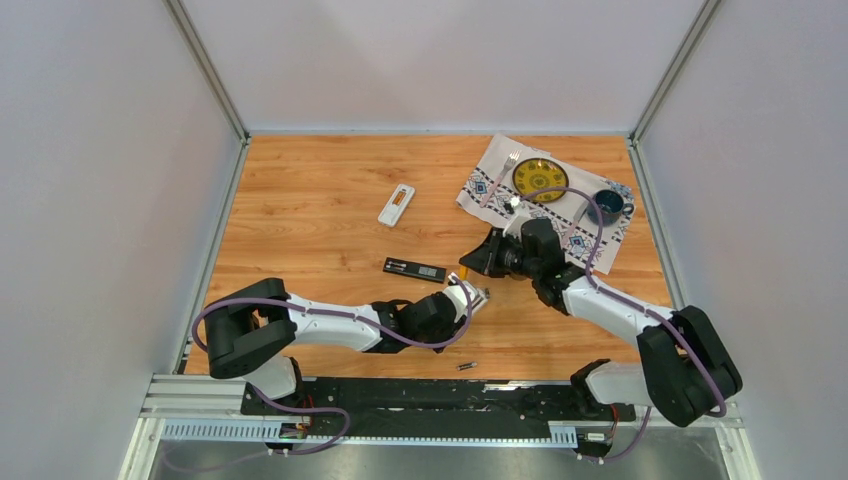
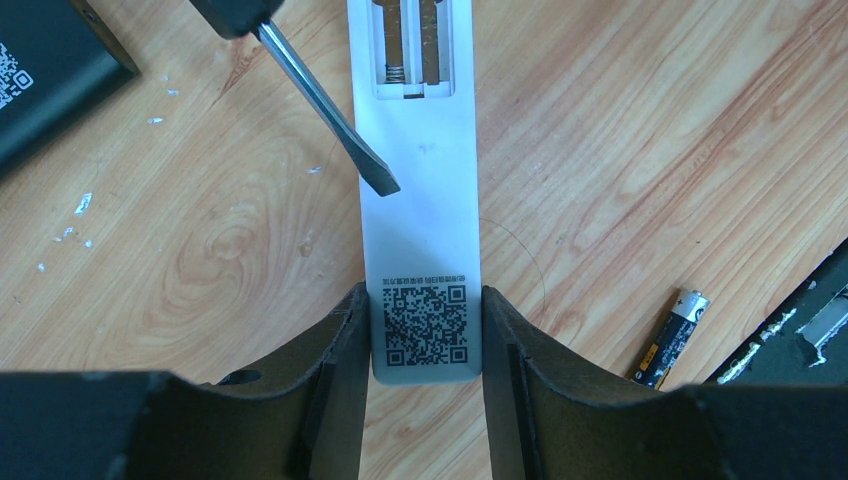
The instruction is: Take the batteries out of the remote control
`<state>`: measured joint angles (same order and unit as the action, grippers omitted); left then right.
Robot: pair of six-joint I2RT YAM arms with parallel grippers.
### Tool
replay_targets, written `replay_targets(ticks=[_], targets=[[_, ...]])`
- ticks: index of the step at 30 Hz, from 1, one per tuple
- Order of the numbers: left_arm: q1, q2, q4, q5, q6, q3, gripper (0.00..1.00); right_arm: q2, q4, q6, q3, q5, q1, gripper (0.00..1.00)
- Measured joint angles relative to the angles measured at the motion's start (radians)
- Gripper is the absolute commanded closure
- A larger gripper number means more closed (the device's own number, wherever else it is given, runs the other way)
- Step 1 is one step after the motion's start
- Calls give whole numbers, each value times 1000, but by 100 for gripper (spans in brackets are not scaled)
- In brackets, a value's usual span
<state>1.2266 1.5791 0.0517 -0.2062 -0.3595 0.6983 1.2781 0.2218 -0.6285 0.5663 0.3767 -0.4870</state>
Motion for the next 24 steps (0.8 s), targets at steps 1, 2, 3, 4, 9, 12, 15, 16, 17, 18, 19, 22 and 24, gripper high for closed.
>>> replay_targets(ticks=[1,2,3,4,9,12,15,16,17,18,19,22,24], targets=[[-1,0,1,0,0,0,100,6,0,-1,0,1,0,100],[-1,0,1,1,0,0,100,9,-1,-1,0,0,0,100],[-1,0,2,2,0,0,100,10,-4,0,0,-1,0,100],[-3,1,2,3,0,0,100,7,-8,1,0,-3,0,100],[-5,5,13,9,0,0,100,-39,-76,27,1,-52,-1,100],[-5,10,23,11,0,2,100,-79,-115,49,1,-92,-1,100],[-5,11,25,11,0,2,100,-101,-134,62,2,-119,-1,100],[-5,11,25,12,0,2,100,-104,-138,66,2,-126,-1,100],[-5,11,25,11,0,2,100,-105,-142,68,3,-129,-1,100],[-5,11,26,11,0,2,100,-106,-146,69,3,-133,-1,100],[-5,11,25,11,0,2,100,-108,-153,71,3,-135,-1,100],[-5,10,24,11,0,2,100,-125,-188,75,12,-141,-1,100],[-5,9,24,11,0,1,100,-139,-205,76,22,-143,-1,100]])
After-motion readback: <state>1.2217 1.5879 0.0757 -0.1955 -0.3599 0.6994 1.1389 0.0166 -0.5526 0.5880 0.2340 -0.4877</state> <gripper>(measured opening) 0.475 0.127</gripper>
